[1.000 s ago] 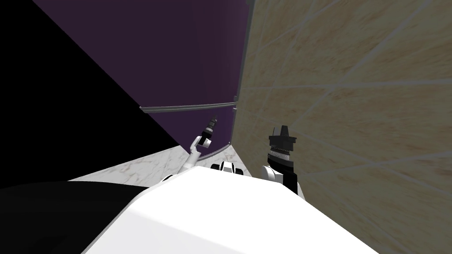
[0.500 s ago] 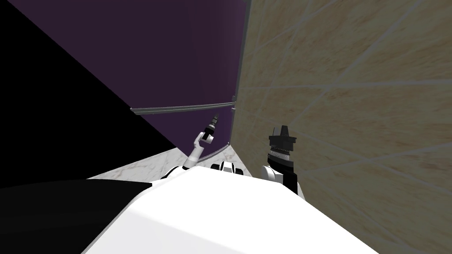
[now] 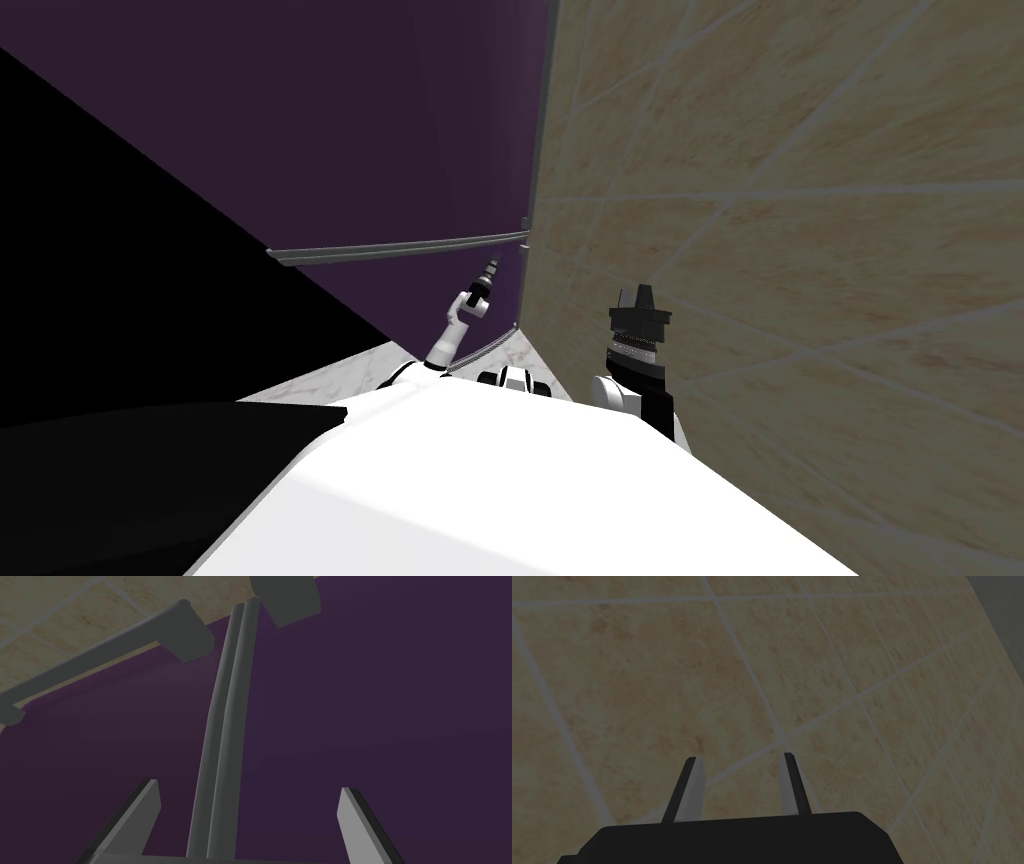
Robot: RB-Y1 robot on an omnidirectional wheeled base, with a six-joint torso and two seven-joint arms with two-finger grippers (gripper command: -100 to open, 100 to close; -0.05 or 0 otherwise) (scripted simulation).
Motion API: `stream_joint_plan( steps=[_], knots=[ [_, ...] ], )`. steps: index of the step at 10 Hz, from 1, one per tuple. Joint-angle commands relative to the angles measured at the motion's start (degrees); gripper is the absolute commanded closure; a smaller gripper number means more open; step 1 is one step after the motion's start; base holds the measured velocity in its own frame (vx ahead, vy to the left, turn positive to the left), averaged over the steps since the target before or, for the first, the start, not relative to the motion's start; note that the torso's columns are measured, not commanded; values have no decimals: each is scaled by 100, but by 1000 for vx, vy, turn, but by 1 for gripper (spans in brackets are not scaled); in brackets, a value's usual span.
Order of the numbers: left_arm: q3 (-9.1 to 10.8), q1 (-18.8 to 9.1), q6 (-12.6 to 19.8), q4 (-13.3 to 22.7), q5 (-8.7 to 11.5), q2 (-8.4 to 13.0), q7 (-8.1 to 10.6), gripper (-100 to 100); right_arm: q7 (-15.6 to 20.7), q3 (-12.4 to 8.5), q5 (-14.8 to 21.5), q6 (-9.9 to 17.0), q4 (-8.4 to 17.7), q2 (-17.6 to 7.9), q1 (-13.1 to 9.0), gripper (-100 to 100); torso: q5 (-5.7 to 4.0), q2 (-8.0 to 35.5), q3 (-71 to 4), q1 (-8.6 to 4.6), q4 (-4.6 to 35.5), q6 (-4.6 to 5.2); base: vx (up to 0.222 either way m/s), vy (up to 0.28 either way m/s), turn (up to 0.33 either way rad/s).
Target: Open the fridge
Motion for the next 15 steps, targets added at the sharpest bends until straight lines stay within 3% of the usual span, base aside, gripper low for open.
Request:
stream_joint_plan(
  steps=[1, 8, 9, 11, 12, 15],
  knots=[
    [32, -421, 364, 361, -131, -2, -2, -100, 0, 0, 0, 0, 0, 0, 0, 0, 0, 3, 1, 0, 1, -3, 15, 20, -144],
    [192, -1637, 1367, 1458, -553, -94, -128, -100, 0, 0, 0, 0, 0, 0, 0, 0, -1, 0, 0, -2, 0, 0, 15, 27, -124],
    [192, -1669, 1433, 1458, -553, -94, -128, -100, 0, 0, 0, 0, 0, 0, 0, 0, 0, 0, 0, 0, 0, -1, 13, 21, -79],
    [272, -2044, 1772, 1847, -697, -130, -207, -100, 0, 0, 0, 0, 0, 0, 0, 0, 0, 3, 2, -1, 1, 0, 10, 20, -150],
    [272, -2066, 1806, 1847, -697, -130, -207, -100, 0, 0, 0, 0, 0, 0, 0, 0, 0, 2, 1, -1, 0, 0, 7, 19, -61],
    [395, -2570, 2297, 2345, -882, -205, -336, -100, 0, 0, 0, 0, 0, 0, 0, 0, 0, 1, 0, 0, 0, 0, 7, 22, -135]
  ],
)
